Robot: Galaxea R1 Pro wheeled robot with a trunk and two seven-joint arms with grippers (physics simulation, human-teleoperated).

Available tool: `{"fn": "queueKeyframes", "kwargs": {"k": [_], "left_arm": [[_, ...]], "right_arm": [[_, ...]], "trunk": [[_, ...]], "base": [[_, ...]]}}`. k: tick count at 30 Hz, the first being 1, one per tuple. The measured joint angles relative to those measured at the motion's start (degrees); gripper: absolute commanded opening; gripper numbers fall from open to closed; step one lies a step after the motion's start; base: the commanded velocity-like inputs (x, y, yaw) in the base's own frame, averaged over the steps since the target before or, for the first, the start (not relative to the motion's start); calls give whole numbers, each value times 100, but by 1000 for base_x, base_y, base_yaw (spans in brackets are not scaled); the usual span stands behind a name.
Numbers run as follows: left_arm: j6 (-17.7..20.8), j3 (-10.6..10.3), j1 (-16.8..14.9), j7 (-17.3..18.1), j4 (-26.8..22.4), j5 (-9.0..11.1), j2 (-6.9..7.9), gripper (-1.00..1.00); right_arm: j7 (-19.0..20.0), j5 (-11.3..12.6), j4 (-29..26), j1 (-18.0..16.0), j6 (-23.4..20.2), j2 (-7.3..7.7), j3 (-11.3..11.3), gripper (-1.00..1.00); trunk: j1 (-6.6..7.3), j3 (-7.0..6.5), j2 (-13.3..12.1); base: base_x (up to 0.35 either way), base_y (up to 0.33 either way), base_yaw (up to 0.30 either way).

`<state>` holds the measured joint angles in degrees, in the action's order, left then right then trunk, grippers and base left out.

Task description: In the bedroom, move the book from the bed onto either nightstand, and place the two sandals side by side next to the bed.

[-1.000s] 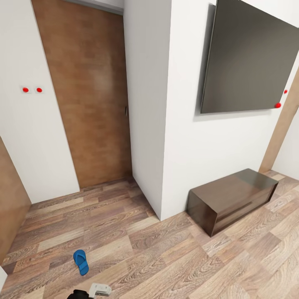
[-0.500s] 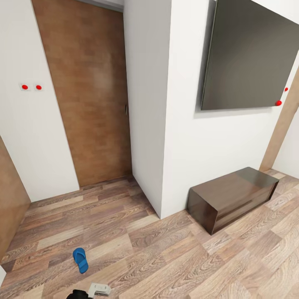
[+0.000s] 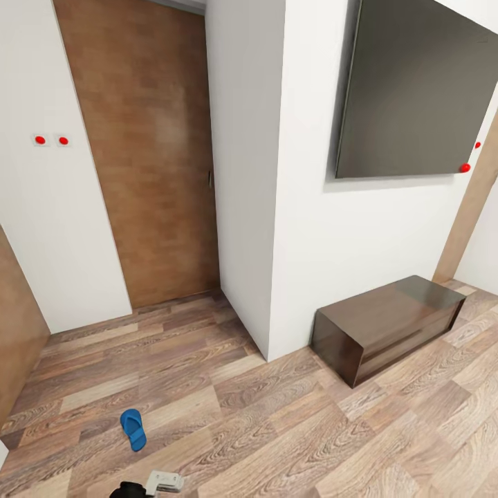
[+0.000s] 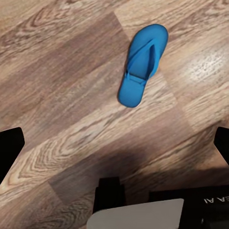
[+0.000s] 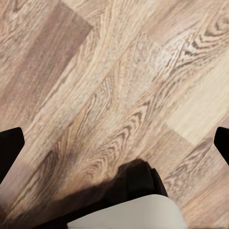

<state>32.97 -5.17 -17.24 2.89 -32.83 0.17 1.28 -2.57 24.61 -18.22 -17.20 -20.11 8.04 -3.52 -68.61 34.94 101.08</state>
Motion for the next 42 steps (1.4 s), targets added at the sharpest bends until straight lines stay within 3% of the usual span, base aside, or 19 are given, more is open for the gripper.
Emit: {"fn": "queueKeyframes", "kwargs": {"k": [5, 11, 14, 17, 23, 27, 35, 42], "left_arm": [[28, 21, -86, 0, 31, 11, 27, 100], [288, 48, -315, 4, 45, 16, 37, 100], [588, 57, -479, 5, 47, 20, 37, 100], [872, 64, -641, 5, 38, 22, 35, 100], [1153, 71, -959, 4, 14, 25, 31, 100], [1230, 73, -1117, 4, 4, 26, 5, 100], [1285, 73, -1276, 4, -3, 24, -18, 100], [1365, 74, -1354, 12, -3, 26, -16, 100]], "right_arm": [[14, 5, -32, -317, -581, 106, 6, 100], [61, 106, -69, -513, -843, 290, 10, 100], [180, 378, -198, -563, -910, 432, 14, 100], [429, 853, -346, -589, -951, 581, 16, 100], [1394, 1816, -504, -606, -993, 819, 2, 100], [2293, 2209, -548, -611, -1024, 959, -1, 100], [3922, 2446, -579, -614, -1263, 1175, -9, 100], [4594, 2484, -564, -610, -1406, 1254, -19, 100]], "trunk": [[-110, 90, 201], [-242, 198, 441], [-308, 251, 562], [-373, 305, 682], [-505, 413, 923], [-593, 485, 1083], [-769, 629, 1404], [-923, 754, 1685]], "base": [[0, 0, 0], [0, 0, 0], [0, 0, 0], [0, 0, 0], [0, 0, 0], [0, 0, 0], [0, 0, 0], [0, 0, 0]]}}
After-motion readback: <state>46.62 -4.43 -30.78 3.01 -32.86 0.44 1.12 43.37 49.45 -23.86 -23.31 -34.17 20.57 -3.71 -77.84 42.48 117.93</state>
